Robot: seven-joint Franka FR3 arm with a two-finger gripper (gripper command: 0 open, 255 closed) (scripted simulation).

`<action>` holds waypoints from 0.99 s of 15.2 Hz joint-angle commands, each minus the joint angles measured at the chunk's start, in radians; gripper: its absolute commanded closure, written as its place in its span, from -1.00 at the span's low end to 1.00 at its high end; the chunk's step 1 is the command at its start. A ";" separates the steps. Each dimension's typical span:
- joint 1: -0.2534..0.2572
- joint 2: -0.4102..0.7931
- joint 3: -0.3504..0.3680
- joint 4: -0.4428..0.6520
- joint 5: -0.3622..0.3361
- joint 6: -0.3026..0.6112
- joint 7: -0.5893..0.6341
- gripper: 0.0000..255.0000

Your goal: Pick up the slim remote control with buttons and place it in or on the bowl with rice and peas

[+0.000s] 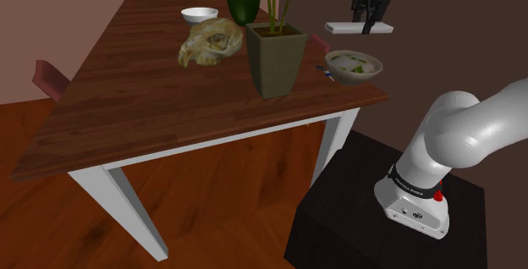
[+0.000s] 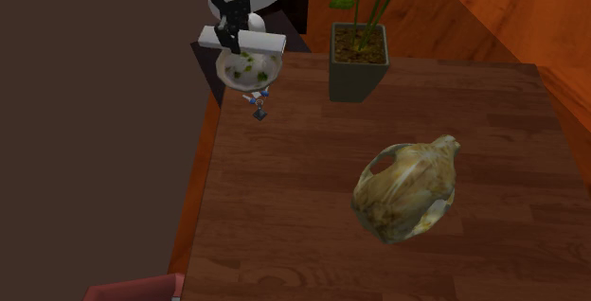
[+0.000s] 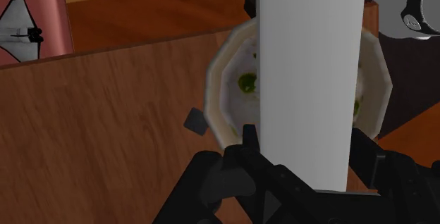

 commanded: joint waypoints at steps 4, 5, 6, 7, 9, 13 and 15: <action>-0.008 -0.062 0.009 -0.095 -0.007 0.033 0.014 1.00; -0.009 -0.066 0.007 -0.111 -0.008 0.045 0.014 1.00; -0.010 -0.069 0.006 -0.127 -0.010 0.057 0.015 1.00; -0.011 -0.073 0.005 -0.143 -0.012 0.069 0.016 1.00; -0.013 -0.080 0.001 -0.174 -0.015 0.094 0.017 1.00; -0.016 -0.091 -0.005 -0.235 -0.022 0.143 0.020 1.00; -0.017 -0.092 -0.006 -0.241 -0.023 0.148 0.020 1.00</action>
